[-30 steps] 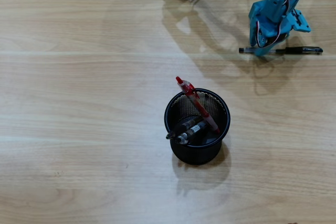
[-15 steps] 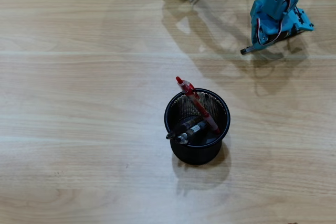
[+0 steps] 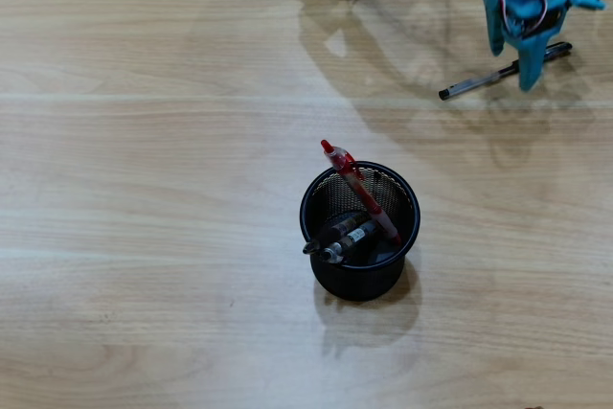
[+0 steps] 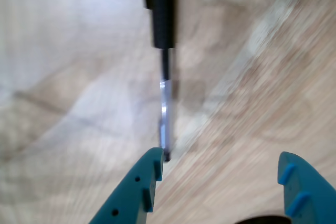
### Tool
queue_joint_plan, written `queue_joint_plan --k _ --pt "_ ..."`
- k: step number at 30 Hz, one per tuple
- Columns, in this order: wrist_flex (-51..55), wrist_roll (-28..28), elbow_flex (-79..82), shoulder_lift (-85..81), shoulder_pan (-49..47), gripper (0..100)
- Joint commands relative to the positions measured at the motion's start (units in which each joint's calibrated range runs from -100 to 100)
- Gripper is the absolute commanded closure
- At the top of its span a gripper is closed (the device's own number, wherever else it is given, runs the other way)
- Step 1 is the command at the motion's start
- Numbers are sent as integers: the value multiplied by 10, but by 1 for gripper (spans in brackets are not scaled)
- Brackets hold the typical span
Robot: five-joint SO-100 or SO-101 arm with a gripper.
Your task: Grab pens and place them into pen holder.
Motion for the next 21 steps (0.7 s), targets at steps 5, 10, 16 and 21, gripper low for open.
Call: queue_joint_plan --k 5,10,16,21 --pt "40 1 6 -68 -32 74" --pt "5 0 70 -66 -40 74" --pt "-134 1 171 -66 -40 74" --pt "-214 -1 234 -66 -38 74"
